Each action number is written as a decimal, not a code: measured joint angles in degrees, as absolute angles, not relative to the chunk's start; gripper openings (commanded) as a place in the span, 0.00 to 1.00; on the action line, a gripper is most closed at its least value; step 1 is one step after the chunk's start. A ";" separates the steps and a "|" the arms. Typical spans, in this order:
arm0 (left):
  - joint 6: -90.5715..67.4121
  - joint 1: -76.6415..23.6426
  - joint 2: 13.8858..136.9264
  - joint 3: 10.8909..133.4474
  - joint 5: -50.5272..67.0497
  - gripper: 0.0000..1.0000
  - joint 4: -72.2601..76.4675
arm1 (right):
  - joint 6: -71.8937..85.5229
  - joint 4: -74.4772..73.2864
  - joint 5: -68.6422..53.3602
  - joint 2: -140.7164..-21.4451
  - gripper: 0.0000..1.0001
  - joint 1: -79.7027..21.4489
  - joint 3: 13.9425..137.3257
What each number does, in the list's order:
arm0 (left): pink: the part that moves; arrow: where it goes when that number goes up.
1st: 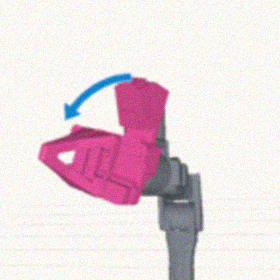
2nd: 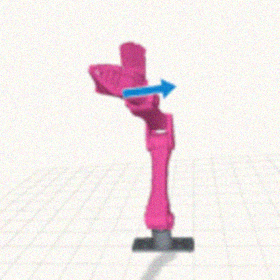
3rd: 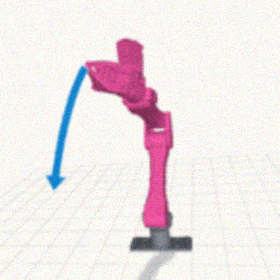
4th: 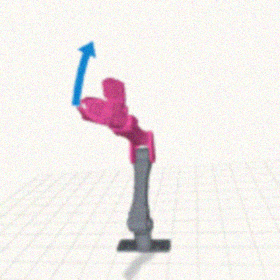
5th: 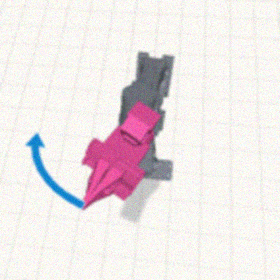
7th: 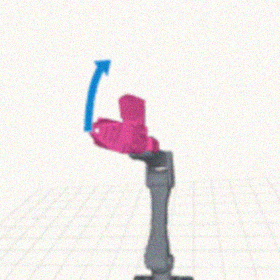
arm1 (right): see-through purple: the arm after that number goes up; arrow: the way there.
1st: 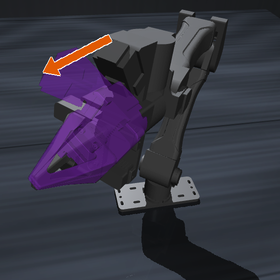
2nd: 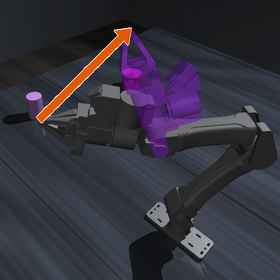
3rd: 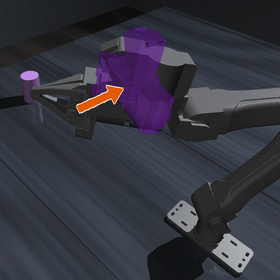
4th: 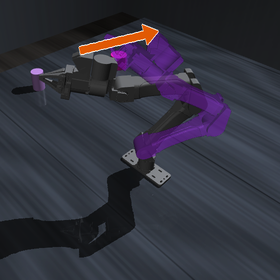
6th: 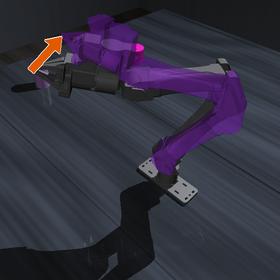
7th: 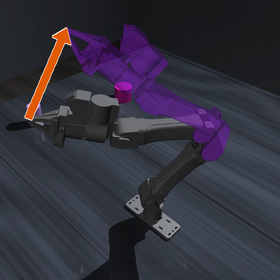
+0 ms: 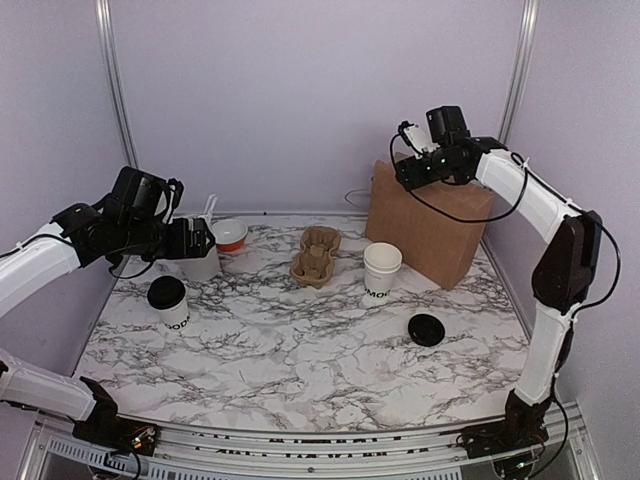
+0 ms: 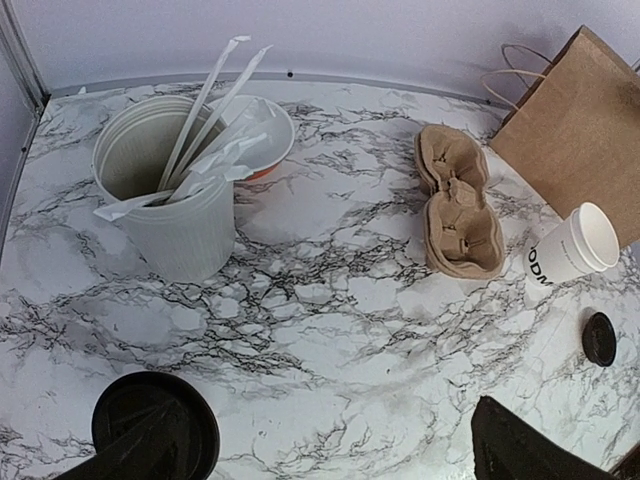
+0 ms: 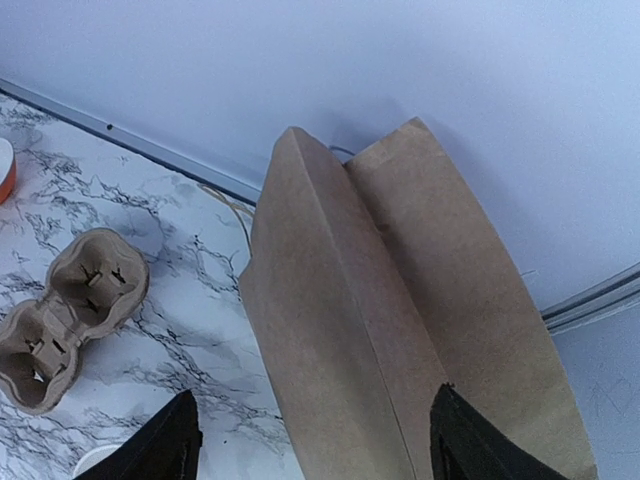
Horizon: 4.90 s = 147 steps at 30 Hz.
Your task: Pack the takeout coffee
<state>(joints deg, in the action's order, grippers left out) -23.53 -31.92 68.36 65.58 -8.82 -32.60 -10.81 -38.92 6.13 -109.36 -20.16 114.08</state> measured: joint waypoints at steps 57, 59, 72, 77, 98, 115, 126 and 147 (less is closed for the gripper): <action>-28.12 -37.26 73.58 67.55 -0.95 0.99 -24.12 | -11.99 -34.50 21.85 -95.04 0.00 -16.99 105.12; -28.34 -37.26 73.82 67.55 -0.30 0.99 -23.42 | -11.60 -34.17 23.62 -92.29 0.00 -17.56 103.92; -29.50 -37.26 74.96 67.90 10.98 0.99 -13.08 | -10.04 -34.59 23.44 -75.61 0.00 -24.56 95.66; -28.86 -37.26 74.98 70.30 13.93 0.99 -10.57 | -7.95 -36.40 14.59 -69.30 0.00 -24.58 95.64; -21.80 -34.85 70.52 72.93 17.96 0.99 -3.11 | -0.69 -31.57 -33.26 -62.19 0.00 -24.64 78.70; -17.54 -21.69 67.88 70.46 35.03 0.92 -2.92 | 3.40 -24.97 -55.18 -62.35 0.00 -25.28 75.75; -14.79 -21.63 71.09 71.70 52.25 0.73 -4.12 | 4.34 -24.84 -59.09 -62.37 0.00 -25.56 75.75; -16.10 -23.27 73.25 72.88 57.95 0.00 -4.03 | 4.36 -24.86 -59.18 -63.05 0.21 -25.71 75.40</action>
<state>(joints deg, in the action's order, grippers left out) -16.10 -23.27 73.25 72.88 57.95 -4.03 4.36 -24.86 -59.18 -63.05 -25.71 75.40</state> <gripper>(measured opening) 0.026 0.050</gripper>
